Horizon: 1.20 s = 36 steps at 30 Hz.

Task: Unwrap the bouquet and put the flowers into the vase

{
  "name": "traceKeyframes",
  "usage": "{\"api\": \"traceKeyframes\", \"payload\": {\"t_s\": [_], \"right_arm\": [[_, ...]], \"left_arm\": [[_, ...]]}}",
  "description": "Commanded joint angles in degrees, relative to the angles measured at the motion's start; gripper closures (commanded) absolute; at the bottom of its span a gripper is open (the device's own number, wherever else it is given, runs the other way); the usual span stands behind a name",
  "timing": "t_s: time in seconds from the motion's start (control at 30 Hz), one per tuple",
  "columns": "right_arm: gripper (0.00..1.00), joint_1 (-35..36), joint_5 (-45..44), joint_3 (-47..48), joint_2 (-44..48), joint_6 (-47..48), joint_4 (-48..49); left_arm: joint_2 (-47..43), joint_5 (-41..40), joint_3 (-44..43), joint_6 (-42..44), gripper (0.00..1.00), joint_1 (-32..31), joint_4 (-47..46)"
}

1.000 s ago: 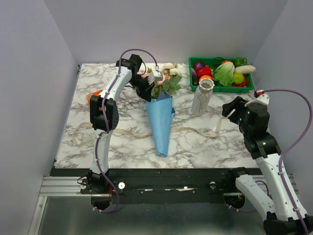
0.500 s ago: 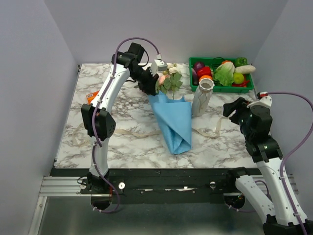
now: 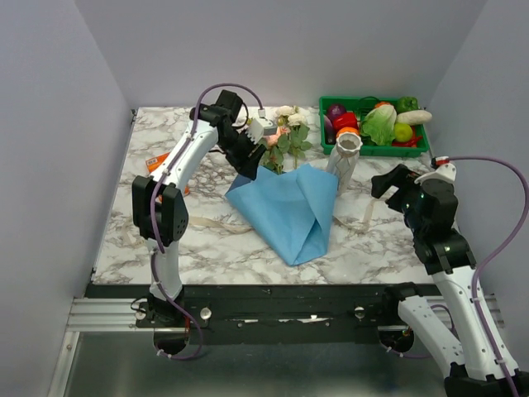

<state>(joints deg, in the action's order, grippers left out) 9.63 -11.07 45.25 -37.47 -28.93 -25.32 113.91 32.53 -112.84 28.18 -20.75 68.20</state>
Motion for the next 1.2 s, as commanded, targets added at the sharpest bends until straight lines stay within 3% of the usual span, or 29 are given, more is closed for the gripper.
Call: {"api": "traceKeyframes", "payload": {"t_s": [0.0, 0.13, 0.17, 0.33, 0.5, 0.57, 0.6, 0.77, 0.97, 1.07, 1.13, 1.17], "right_arm": [[0.05, -0.1, 3.6, -1.2, -0.1, 0.5, 0.9], [0.00, 3.5, 2.6, -2.3, -0.4, 1.7, 1.2], [0.00, 5.8, -1.8, -1.8, -1.2, 2.2, 1.0], [0.00, 28.0, -23.1, 3.2, -8.4, 1.6, -4.7], [0.00, 36.6, -33.0, 7.1, -16.5, 0.3, -7.4], [0.00, 37.4, -35.1, 8.1, -19.4, -0.5, -7.7], [0.00, 37.8, -35.8, 8.6, -20.2, -1.0, -8.7], [0.00, 37.7, -43.4, 11.4, -21.0, -6.6, -14.2], [0.00, 37.7, -53.5, 14.8, -18.4, -19.3, -31.0], [0.00, 37.7, -54.2, 16.4, -16.7, -24.5, -39.4], [0.00, 37.7, -52.3, 17.2, -14.9, -22.2, -39.2], [0.00, 37.9, -48.4, 17.0, -14.2, -16.4, -36.9]], "left_arm": [[-0.9, -3.8, 3.8, -1.5, 0.36, -1.8, -5.9], [1.7, -5.2, 5.0, -3.0, 0.36, -3.6, -9.1], [2.3, -6.1, 4.8, -3.4, 0.36, -3.7, -9.8], [5.5, -7.0, 4.0, -3.6, 0.40, -3.2, -10.5], [4.7, -6.1, 8.1, -2.0, 0.61, -2.9, -9.3], [4.2, -6.0, 9.4, -1.2, 0.67, -2.7, -9.2], [3.8, -6.0, 10.3, -0.9, 0.76, -2.6, -8.9], [2.5, -4.7, 10.7, 0.1, 1.00, -1.0, -7.5], [-0.6, -3.1, 11.9, 1.4, 1.00, 3.7, -5.5], [-3.6, -3.1, 15.5, 2.0, 1.00, 6.4, -6.3], [-6.1, -2.8, 19.0, 2.4, 1.00, 9.6, -7.2], [-6.8, -2.8, 20.0, 2.8, 1.00, 10.5, -7.5]]}}
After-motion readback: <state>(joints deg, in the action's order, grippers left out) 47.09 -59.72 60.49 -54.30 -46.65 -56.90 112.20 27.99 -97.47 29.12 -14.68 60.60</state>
